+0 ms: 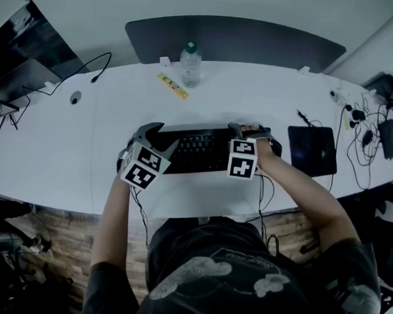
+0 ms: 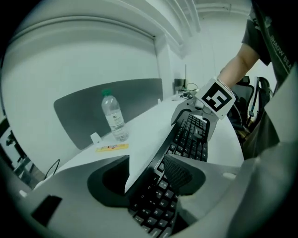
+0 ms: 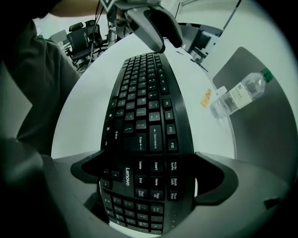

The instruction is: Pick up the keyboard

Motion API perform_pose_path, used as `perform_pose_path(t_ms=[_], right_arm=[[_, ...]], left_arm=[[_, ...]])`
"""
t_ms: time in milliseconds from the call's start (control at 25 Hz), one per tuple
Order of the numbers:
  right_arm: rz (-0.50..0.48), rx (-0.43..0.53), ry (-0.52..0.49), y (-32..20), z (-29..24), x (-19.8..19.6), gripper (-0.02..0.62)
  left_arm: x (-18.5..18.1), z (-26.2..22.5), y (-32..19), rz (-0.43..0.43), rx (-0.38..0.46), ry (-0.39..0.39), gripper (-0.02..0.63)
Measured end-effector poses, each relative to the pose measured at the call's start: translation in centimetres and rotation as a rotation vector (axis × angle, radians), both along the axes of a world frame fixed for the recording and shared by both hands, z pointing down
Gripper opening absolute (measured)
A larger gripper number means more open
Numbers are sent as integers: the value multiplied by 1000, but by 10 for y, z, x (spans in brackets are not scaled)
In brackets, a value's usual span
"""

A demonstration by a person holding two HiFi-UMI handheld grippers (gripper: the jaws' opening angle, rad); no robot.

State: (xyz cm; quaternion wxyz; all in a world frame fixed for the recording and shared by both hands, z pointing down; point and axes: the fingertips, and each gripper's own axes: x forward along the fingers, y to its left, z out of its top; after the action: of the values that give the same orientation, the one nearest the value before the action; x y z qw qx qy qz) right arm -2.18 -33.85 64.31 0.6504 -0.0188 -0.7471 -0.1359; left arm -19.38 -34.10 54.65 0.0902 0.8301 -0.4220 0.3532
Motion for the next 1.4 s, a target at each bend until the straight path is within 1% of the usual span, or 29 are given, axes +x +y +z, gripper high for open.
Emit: perform_pose_path(t_ms=[80,240,320,440,480,600,680,800,920,960,1080,1200,1360,1400], right_arm=[[-3,34,-3,0,-2,0,572],[0,97,-13,1,-7,1,572],[-1,130,-20,1,-9,1,572],[-1,169,-24,3,-12,3,572],[0,179,-25,3,-12,3,572],[-1,202,-30,4,-15,2,572],[-3,213,-33,6,-17,2,572],[-2,229,-36,8,-19,1,572],[-10,247,-44,8,-21,1,572],[-15,253,-49,8,-22,1,572],[-34,271,-64,9,-23,0,572],[-65,295,-75,10,-26,0,572],[-95,320,-83,15,-29,-1,572],[-102,330,-83,16,-30,-1,572]], left_arm=[[7,2,1,93,-49,-25,240],[19,14,11,270,-202,-99,295],[21,19,11,341,-264,-156,306],[25,27,2,447,-323,-259,317],[26,33,3,484,-370,-282,319],[32,57,22,595,-573,-330,325],[33,69,31,651,-675,-371,325],[37,76,41,705,-812,-368,325],[41,84,56,748,-907,-353,324],[44,87,62,759,-931,-342,312],[49,87,71,771,-986,-298,253],[53,79,78,750,-1028,-238,137],[56,74,88,712,-1041,-190,111],[57,72,91,706,-1040,-172,95]])
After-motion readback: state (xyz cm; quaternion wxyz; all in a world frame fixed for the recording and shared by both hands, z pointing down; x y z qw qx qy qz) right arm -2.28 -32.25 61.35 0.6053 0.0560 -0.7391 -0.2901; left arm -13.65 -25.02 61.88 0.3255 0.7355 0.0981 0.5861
